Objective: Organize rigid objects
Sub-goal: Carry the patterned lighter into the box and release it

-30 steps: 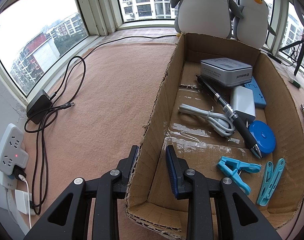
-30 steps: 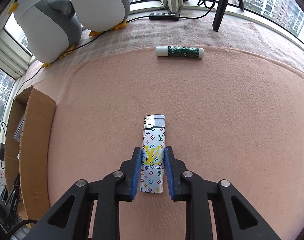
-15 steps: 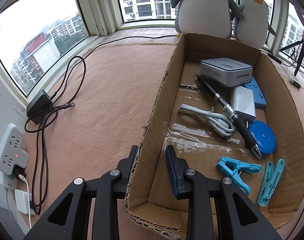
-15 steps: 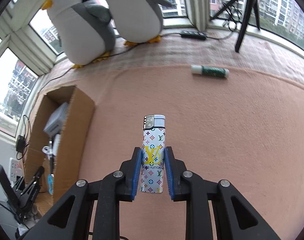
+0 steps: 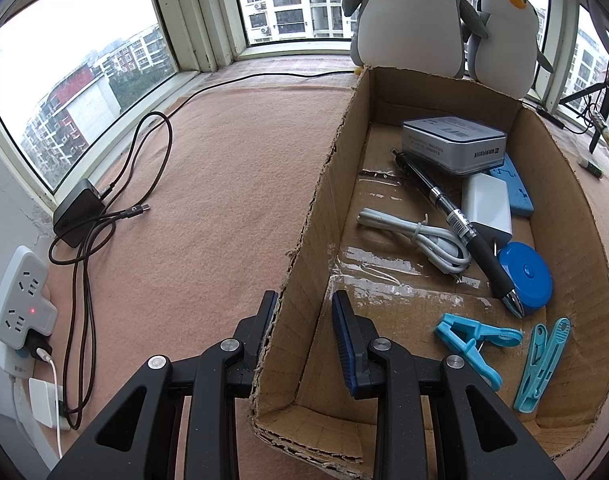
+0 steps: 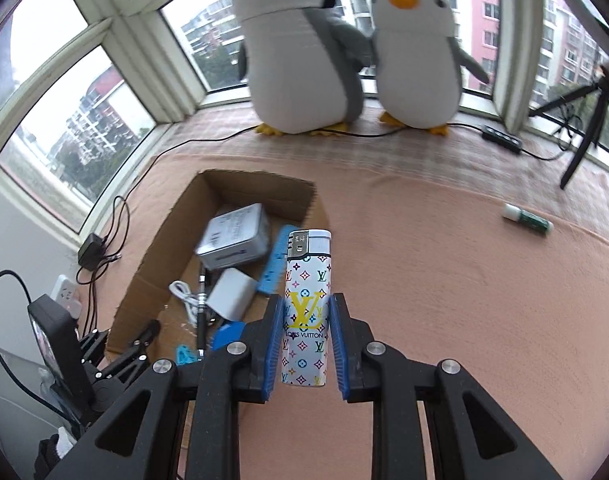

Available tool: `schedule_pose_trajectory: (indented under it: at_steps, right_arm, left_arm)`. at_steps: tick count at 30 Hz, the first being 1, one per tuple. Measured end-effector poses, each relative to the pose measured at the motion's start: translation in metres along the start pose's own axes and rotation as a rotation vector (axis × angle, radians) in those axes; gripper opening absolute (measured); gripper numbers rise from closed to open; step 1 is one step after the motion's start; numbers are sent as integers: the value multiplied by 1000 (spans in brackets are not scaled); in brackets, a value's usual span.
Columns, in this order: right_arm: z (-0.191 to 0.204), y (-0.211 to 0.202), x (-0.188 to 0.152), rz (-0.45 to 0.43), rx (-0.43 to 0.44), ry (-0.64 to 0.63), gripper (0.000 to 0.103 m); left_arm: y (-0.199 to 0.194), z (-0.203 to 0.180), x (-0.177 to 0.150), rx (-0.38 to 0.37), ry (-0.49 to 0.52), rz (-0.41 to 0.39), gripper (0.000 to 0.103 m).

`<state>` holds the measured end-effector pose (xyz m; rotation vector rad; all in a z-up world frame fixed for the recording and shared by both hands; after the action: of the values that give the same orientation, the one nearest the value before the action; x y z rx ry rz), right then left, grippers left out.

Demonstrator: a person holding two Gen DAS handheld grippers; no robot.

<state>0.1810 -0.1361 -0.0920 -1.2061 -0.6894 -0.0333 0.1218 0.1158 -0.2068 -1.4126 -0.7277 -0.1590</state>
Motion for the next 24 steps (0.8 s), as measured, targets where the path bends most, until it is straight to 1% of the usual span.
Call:
schedule_pose_trajectory:
  at_steps: [4,11,17,24]
  right_arm:
    - [25,8,8,-1,7,-61,21]
    - [51,25,15,14,33,-104,21]
    - [62,41,14,39,37,-114,21]
    - [62,54,10,67,30,-111,21]
  left_arm:
    - [0,0,0,0,-1,0,29]
    - [0,0,0,0,-1,0,29]
    - [0,0,0,0,-1,0,29]
    - [0,0,0,0,0,0,29]
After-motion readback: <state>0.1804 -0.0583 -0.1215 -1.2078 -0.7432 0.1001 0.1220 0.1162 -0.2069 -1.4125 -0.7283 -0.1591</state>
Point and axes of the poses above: each gripper's, at about its wrist camera, not at the fingertips, and y roughly the way its jaws point, z to its left, x to its top, the point moved 2 cm from there along y, roughly the way its jaws point, and after that the axes turned 12 degrees about -y, right-handed, at the moved point
